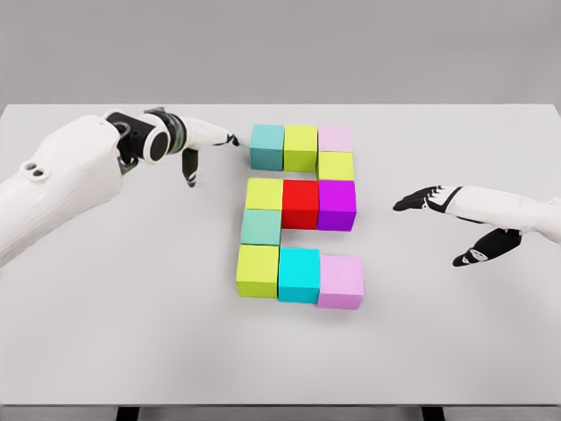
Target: Assemble the squares on the desktop into the number 2
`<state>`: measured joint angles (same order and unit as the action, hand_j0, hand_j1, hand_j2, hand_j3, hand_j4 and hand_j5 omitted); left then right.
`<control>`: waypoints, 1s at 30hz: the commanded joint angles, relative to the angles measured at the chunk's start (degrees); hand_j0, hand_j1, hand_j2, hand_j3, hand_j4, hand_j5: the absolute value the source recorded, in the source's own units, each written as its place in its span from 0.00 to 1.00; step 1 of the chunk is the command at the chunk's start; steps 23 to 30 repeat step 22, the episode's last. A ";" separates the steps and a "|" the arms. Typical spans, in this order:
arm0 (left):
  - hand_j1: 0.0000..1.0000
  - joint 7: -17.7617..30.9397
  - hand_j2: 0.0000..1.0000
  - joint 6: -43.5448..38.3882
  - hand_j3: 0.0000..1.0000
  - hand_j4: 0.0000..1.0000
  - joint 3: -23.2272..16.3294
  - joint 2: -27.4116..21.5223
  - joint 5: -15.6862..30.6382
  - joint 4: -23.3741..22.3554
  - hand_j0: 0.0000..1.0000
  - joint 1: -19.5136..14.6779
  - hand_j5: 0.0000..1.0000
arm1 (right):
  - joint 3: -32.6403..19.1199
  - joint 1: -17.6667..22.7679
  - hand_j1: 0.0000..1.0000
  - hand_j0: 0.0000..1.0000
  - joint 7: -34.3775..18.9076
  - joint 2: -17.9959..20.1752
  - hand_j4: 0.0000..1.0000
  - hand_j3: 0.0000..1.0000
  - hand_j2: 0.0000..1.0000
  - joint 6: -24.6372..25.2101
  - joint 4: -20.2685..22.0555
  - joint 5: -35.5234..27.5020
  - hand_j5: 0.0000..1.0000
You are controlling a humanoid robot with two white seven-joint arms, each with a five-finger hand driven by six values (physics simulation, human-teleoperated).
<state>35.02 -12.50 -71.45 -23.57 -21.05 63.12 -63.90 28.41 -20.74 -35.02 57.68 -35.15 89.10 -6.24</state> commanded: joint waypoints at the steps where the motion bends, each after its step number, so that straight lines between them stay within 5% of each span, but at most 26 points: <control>1: 1.00 -0.02 1.00 0.55 1.00 1.00 1.57 -2.09 -0.13 0.16 1.00 0.00 1.00 | -0.02 0.00 1.00 1.00 0.02 0.07 1.00 1.00 1.00 0.15 0.11 -0.44 1.00; 2: 1.00 -0.02 1.00 2.65 1.00 1.00 3.59 -3.67 -0.13 0.95 1.00 0.18 1.00 | -0.02 0.00 1.00 1.00 0.02 0.07 1.00 1.00 1.00 0.15 0.02 -0.44 1.00; 4: 1.00 -0.02 1.00 18.02 1.00 1.00 13.69 -10.96 1.10 5.52 1.00 1.84 1.00 | -0.02 0.09 1.00 1.00 0.02 0.15 1.00 1.00 1.00 0.15 -0.06 -0.44 1.00; 6: 1.00 -0.02 1.00 38.49 1.00 1.00 26.17 -16.85 4.34 10.44 1.00 7.90 1.00 | -0.02 0.09 1.00 1.00 0.02 0.07 1.00 1.00 1.00 0.15 -0.06 -0.44 1.00; 7: 1.00 -0.02 1.00 47.50 1.00 1.00 35.05 -20.90 8.03 13.08 1.00 13.61 1.00 | -0.02 0.09 1.00 1.00 0.02 0.07 1.00 1.00 1.00 0.15 0.02 -0.44 1.00; 8: 1.00 -0.02 1.00 47.50 1.00 1.00 38.21 -21.96 9.70 13.26 1.00 15.99 1.00 | -0.02 0.09 1.00 1.00 0.02 0.07 1.00 1.00 1.00 0.15 0.02 -0.44 1.00; 10: 1.00 -0.02 1.00 47.50 1.00 1.00 50.52 -23.45 17.70 12.73 1.00 25.39 1.00 | -0.02 0.09 1.00 1.00 0.02 0.15 1.00 1.00 1.00 0.15 0.11 -0.44 1.00; 12: 1.00 -0.02 1.00 47.50 1.00 1.00 56.68 -24.68 26.57 12.64 1.00 32.51 1.00 | -0.02 0.09 1.00 1.00 0.02 0.15 1.00 1.00 1.00 0.15 0.11 -0.44 1.00; 14: 1.00 -0.02 1.00 47.50 1.00 1.00 56.86 -26.88 34.05 12.64 1.00 36.91 1.00 | -0.02 0.09 1.00 1.00 0.02 0.15 1.00 1.00 1.00 0.15 0.02 -0.44 1.00; 18: 1.00 -0.02 1.00 47.50 1.00 1.00 56.69 -26.88 35.20 12.55 1.00 41.57 1.00 | -0.02 0.09 1.00 1.00 0.02 0.15 1.00 1.00 1.00 0.15 0.11 -0.44 1.00; 30: 1.00 -0.02 1.00 47.50 1.00 1.00 56.07 -26.35 34.59 11.76 1.00 42.45 1.00 | -0.02 0.09 1.00 1.00 0.02 0.15 1.00 1.00 1.00 0.15 0.11 -0.44 1.00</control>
